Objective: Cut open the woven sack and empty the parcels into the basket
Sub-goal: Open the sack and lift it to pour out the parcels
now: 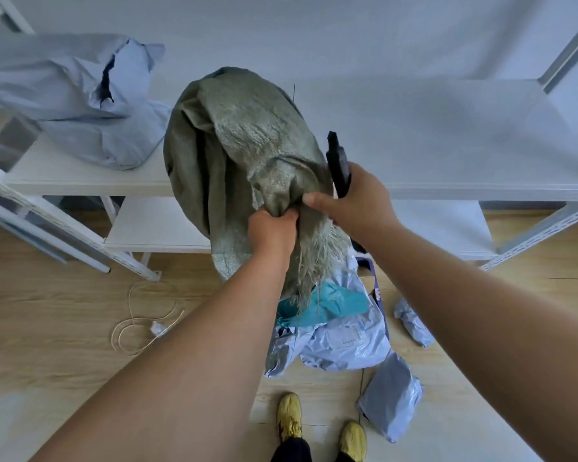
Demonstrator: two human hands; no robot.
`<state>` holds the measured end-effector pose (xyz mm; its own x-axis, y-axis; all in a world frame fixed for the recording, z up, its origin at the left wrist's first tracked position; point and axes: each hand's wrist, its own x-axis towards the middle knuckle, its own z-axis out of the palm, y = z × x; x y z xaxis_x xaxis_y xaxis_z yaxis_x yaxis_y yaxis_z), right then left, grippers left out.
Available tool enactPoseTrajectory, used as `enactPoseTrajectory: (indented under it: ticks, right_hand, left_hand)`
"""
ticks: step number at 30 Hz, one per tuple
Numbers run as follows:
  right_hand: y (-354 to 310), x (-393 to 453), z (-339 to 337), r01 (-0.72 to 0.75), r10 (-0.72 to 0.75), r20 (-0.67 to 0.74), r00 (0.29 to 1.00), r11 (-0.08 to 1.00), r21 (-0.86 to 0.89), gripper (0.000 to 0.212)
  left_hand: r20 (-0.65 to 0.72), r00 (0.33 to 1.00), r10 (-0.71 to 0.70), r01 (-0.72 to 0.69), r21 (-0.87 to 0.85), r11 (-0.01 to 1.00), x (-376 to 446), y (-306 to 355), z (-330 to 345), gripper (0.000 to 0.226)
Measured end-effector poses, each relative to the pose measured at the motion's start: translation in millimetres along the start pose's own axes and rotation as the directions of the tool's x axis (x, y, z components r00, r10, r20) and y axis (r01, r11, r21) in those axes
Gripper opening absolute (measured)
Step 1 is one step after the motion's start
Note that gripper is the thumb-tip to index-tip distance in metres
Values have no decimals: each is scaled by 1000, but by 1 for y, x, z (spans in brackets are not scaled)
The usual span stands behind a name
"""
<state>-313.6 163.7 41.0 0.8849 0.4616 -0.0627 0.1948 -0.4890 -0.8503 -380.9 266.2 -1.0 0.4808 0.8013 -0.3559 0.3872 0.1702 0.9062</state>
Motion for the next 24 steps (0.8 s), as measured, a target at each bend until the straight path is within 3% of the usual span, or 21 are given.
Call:
enactPoseTrajectory:
  ticks: [5, 9, 13, 16, 19, 22, 24]
  right_hand:
    - [28, -16, 22, -99, 89, 77, 993, 986, 136, 24]
    - [31, -9, 25, -84, 50, 147, 988, 968, 238, 26]
    - [28, 7, 16, -124, 110, 64, 992, 946, 299, 23]
    - [23, 15, 12, -93, 93, 15, 996, 951, 295, 14]
    - [25, 22, 8, -123, 117, 65, 991, 989, 88, 14]
    - [19, 27, 5, -101, 105, -25, 994, 987, 127, 17]
    - [15, 26, 6, -81, 81, 1, 997, 991, 104, 18]
  left_hand:
    - [-42, 999, -1, -2, -60, 998, -13, 20, 4, 18]
    - [31, 999, -24, 29, -175, 984, -17, 32, 1, 17]
    - [260, 947, 190, -161, -128, 979, -17, 27, -6, 20]
    - [233, 925, 299, -295, -51, 954, -12, 10, -11, 41]
    - [243, 961, 131, -170, 150, 974, -8, -13, -16, 63]
    - [288, 956, 60, -115, 176, 978, -7, -34, -18, 73]
    - [324, 943, 69, -142, 207, 968, -10, -40, -17, 83]
